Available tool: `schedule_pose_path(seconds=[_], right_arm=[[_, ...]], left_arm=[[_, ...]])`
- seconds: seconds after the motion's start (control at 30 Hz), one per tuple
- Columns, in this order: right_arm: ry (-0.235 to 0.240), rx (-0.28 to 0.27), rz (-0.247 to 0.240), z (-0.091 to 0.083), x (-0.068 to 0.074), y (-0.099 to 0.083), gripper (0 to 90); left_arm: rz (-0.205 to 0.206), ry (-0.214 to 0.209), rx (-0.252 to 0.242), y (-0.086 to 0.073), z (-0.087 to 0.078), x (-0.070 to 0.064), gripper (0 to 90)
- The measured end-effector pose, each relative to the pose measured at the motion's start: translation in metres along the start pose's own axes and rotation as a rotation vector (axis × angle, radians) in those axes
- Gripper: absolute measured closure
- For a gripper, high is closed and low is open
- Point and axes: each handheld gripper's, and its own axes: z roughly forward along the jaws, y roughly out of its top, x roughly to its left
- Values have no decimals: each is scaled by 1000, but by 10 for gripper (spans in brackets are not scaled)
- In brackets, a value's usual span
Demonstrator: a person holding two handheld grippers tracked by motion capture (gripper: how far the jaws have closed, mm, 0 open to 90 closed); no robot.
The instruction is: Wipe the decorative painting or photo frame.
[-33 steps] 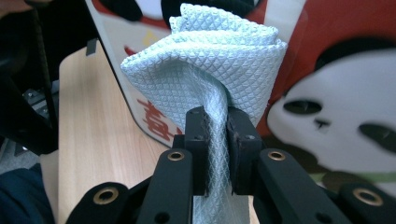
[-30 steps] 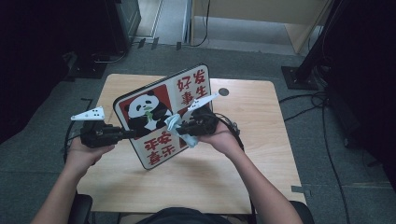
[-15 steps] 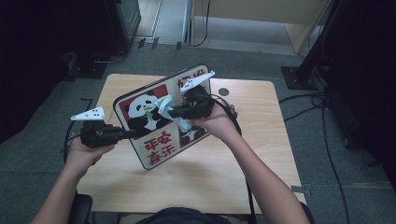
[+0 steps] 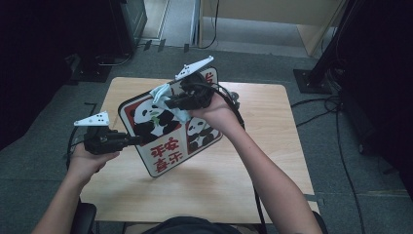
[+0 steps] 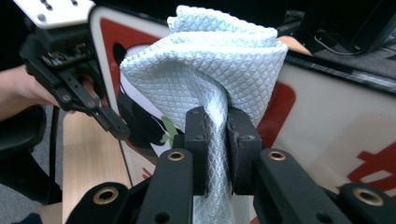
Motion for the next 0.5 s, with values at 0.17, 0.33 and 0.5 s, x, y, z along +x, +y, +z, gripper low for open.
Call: schedule_pose_path(seconds=[0.17, 0.33, 0.5], right_arm=[[10, 6, 9, 5, -1, -6, 808], [16, 12, 12, 8, -2, -11, 808], [23, 21, 19, 13, -3, -20, 808]], left_arm=[[-2, 1, 0, 0, 0, 0, 785], [-2, 1, 0, 0, 0, 0, 784], [-3, 1, -2, 0, 0, 0, 784]])
